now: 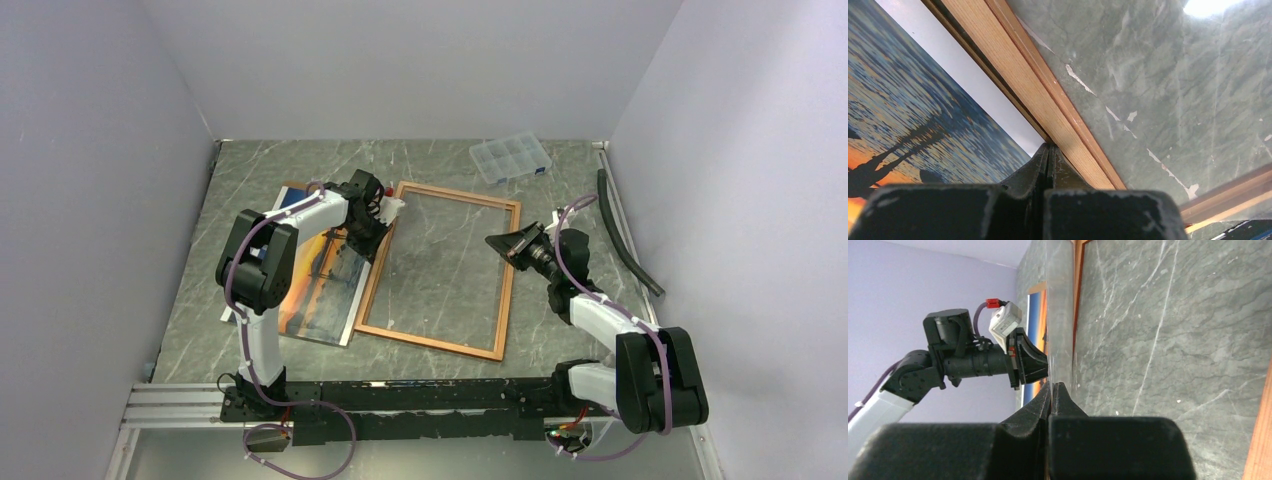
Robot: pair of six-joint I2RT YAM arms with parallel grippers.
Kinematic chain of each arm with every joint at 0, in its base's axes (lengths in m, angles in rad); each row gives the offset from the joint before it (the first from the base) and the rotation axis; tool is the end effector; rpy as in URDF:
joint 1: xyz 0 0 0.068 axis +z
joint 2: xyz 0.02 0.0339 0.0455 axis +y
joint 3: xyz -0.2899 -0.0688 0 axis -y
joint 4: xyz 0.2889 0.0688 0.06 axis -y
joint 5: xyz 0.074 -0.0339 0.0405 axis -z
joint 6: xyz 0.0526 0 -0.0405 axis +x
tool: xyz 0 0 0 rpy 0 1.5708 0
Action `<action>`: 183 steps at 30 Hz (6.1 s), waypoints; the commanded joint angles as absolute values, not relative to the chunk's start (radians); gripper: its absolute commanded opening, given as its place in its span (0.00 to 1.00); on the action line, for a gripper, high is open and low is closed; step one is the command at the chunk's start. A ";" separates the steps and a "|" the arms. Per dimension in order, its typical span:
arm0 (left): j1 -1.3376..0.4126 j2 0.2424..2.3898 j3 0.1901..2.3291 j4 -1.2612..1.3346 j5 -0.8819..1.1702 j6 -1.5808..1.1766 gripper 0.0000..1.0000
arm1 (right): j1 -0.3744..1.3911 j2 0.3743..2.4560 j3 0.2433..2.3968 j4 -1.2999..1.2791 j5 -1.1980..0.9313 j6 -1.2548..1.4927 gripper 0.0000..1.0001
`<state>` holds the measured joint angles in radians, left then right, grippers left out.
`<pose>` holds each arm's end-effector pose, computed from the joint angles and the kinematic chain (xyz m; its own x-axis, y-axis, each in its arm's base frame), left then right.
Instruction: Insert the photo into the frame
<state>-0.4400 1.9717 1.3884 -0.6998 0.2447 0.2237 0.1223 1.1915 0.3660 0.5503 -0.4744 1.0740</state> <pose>0.3952 -0.2001 0.1515 -0.7405 0.5865 -0.3282 0.6561 0.7368 -0.1636 0.2640 0.0567 0.1784 -0.6075 0.7132 -0.3496 -0.0226 0.4244 0.9052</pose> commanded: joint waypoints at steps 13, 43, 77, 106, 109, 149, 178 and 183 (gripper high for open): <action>-0.457 1.942 1.385 -0.667 0.302 0.226 0.02 | 0.117 1.220 0.392 0.615 -0.461 1.170 0.00; -0.457 1.928 1.375 -0.659 0.312 0.217 0.03 | 0.118 1.262 0.429 0.600 -0.456 1.165 0.00; -0.457 1.933 1.373 -0.656 0.302 0.227 0.03 | 0.117 1.232 0.384 0.674 -0.417 1.111 0.00; -0.454 1.930 1.377 -0.654 0.289 0.231 0.03 | 0.123 1.319 0.404 0.672 -0.441 1.067 0.02; -0.453 1.929 1.377 -0.652 0.289 0.230 0.03 | 0.128 1.322 0.429 0.599 -0.440 1.009 0.12; -0.425 1.914 1.384 -0.656 0.294 0.233 0.03 | 0.163 1.397 0.732 -0.018 -0.132 0.654 0.79; -0.450 1.939 1.442 -0.690 0.312 0.216 0.03 | 0.401 1.189 0.707 -0.170 -0.057 0.735 0.75; -0.299 1.839 1.569 -0.818 0.284 0.250 0.03 | 0.571 1.350 0.879 -0.136 -0.017 0.756 0.75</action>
<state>-0.4217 1.9568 1.4399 -0.7250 0.2939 0.2237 0.4686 1.2465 0.7269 -0.1864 -0.0669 0.7322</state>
